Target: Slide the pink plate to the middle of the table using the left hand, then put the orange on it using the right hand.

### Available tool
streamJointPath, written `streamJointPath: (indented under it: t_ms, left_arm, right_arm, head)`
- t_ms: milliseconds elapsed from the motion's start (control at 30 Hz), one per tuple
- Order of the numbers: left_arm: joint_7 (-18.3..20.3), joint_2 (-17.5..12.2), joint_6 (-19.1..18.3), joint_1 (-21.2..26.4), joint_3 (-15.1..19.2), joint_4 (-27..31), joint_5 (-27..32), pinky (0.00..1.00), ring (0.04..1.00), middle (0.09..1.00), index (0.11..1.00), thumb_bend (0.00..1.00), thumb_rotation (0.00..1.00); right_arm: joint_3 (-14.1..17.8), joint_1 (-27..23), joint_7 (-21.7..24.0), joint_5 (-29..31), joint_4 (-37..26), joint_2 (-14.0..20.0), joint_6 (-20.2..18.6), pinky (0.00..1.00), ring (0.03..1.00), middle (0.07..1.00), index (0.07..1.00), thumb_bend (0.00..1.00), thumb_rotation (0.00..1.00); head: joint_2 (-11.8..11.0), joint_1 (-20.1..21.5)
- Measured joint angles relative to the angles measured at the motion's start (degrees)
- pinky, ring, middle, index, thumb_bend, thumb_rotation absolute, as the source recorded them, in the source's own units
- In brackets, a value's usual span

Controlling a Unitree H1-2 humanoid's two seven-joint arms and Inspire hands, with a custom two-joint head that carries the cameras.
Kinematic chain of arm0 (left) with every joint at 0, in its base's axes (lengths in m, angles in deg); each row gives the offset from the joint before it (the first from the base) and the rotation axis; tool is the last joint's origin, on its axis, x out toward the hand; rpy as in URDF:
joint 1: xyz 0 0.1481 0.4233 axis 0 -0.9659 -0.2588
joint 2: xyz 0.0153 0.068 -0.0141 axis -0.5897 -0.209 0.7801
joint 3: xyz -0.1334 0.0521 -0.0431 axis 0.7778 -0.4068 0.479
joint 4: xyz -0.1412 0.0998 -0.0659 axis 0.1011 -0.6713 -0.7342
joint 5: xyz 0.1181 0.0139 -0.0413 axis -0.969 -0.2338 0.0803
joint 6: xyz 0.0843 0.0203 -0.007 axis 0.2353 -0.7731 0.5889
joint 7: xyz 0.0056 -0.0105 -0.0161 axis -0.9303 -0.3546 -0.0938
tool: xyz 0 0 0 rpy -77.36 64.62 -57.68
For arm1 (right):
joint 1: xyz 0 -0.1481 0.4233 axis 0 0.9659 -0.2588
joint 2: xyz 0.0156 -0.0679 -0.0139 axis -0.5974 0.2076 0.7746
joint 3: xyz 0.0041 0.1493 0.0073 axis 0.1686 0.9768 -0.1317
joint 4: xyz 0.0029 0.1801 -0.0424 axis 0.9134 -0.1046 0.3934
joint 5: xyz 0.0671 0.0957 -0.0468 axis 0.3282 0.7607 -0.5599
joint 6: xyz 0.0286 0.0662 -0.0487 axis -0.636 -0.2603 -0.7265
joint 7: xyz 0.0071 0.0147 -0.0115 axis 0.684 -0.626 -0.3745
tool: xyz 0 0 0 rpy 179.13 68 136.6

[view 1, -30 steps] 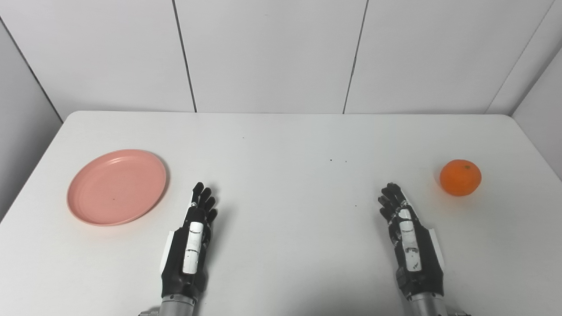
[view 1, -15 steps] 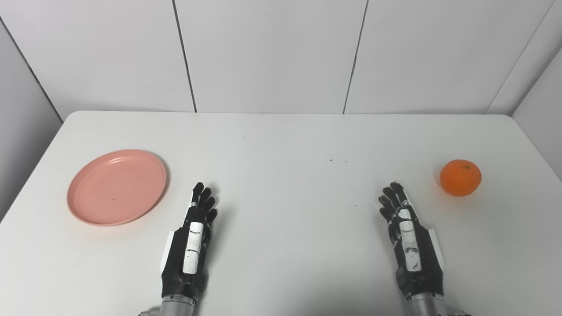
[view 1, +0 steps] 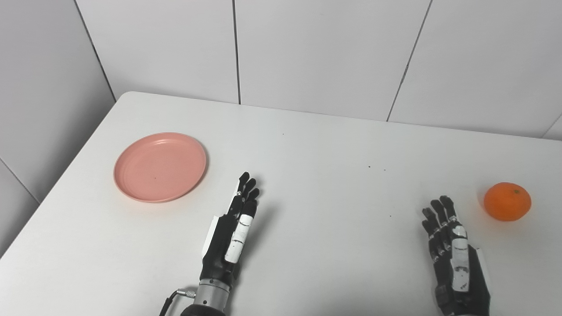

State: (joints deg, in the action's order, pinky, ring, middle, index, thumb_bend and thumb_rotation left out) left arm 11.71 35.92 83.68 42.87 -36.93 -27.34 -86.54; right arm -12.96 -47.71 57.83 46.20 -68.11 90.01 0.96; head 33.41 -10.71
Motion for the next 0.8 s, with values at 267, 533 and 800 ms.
streamJointPath:
  t_ms: [267,533,800]
  left_arm:
    - [-2.5,0.4,2.9,0.0,-2.0,-1.4,-3.0,0.94,0.955,0.975,0.981,0.70,0.91]
    - [-4.2,0.7,6.5,0.4,-3.3,-3.1,-4.0,0.92,0.946,0.964,0.965,0.65,0.88]
    - [-5.6,0.8,7.4,0.7,-3.6,-3.7,-4.7,0.90,0.933,0.958,0.958,0.63,0.86]
  right_arm:
    - [1.5,-1.2,2.4,2.4,2.4,2.9,1.8,1.00,0.979,0.983,0.987,0.77,0.97]
    - [2.6,-2.9,4.1,3.7,5.7,4.3,4.1,1.00,0.998,0.996,0.994,0.78,0.98]
    - [2.7,-3.7,5.4,3.8,7.1,5.2,5.7,1.00,1.000,1.000,1.000,0.77,0.99]
  head:
    - [-2.3,-2.6]
    - [-6.1,-5.4]
    - [-7.7,-5.5]
